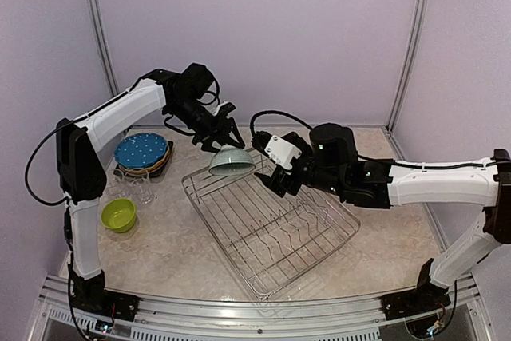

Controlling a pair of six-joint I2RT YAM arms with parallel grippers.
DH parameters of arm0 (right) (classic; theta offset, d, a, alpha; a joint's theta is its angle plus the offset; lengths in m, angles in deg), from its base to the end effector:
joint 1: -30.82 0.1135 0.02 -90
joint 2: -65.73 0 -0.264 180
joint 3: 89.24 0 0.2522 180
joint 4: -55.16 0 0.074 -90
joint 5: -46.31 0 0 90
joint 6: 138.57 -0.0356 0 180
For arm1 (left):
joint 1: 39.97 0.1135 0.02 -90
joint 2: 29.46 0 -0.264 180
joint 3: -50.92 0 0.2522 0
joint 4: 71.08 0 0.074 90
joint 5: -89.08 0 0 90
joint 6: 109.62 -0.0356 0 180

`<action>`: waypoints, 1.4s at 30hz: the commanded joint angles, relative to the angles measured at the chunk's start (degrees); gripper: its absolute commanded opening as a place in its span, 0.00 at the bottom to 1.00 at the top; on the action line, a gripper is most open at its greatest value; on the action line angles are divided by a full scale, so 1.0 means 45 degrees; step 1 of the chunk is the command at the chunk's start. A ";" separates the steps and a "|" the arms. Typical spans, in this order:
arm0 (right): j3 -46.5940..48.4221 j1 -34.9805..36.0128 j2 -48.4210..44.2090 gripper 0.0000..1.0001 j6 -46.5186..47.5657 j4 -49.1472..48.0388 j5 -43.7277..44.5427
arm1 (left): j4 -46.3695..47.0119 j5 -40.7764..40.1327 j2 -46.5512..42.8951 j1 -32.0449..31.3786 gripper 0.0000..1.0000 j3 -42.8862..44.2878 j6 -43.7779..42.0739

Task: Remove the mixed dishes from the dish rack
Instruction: Pass from the left arm to the right

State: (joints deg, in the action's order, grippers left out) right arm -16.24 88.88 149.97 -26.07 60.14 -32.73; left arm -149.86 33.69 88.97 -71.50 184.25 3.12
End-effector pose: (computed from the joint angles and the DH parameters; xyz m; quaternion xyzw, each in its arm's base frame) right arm 0.1885 0.2896 0.2966 -0.4710 0.6444 0.1097 0.5923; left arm 0.3601 -0.2447 0.3178 0.1383 0.9222 -0.3563 0.0598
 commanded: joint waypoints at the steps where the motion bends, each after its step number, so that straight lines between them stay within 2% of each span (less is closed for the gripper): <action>1: 0.0102 0.0253 0.0531 0.84 0.0837 -0.0647 0.0848 | 0.0639 0.1042 -0.0733 0.0073 0.22 0.0364 0.0593; 11: 0.0437 0.0685 0.1584 0.81 0.1830 -0.1403 0.2401 | 0.0970 0.1835 -0.0615 0.0054 0.22 0.0332 0.1013; 15: 0.0641 0.0783 0.1952 0.77 0.2086 -0.1977 0.3531 | 0.0976 0.1953 -0.0557 0.0035 0.22 0.0339 0.1079; 19: 0.0743 0.0796 0.2123 0.67 0.2390 -0.2505 0.4025 | 0.0937 0.1967 -0.0489 -0.0051 0.22 0.0330 0.1079; 23: 0.0998 0.0855 0.2317 0.47 0.2511 -0.2624 0.4400 | 0.0945 0.1977 -0.0459 -0.0139 0.22 0.0291 0.1098; 33: 0.0834 0.1099 0.2340 0.32 0.3083 -0.3559 0.5137 | 0.1445 0.2531 -0.0412 -0.0162 0.22 -0.0024 0.1659; 36: 0.0819 0.1169 0.2294 0.21 0.3093 -0.3616 0.5152 | 0.1488 0.2679 -0.0315 -0.0181 0.23 -0.0035 0.1807; 39: 0.0955 0.1214 0.2267 0.03 0.2902 -0.3326 0.5088 | 0.1489 0.2636 -0.0208 -0.0220 0.26 -0.0080 0.1930; 40: 0.1024 0.1201 0.2261 0.00 0.2777 -0.3204 0.5096 | 0.1507 0.2611 -0.0188 -0.0220 0.28 -0.0115 0.1954; 42: 0.1058 0.1201 0.2186 0.00 0.2577 -0.3054 0.5091 | 0.1504 0.2496 -0.0204 -0.0192 0.36 -0.0134 0.1977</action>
State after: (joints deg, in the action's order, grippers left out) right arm -13.07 93.80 159.70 -13.52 45.87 -9.49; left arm -143.74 44.64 88.99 -71.81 184.19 13.31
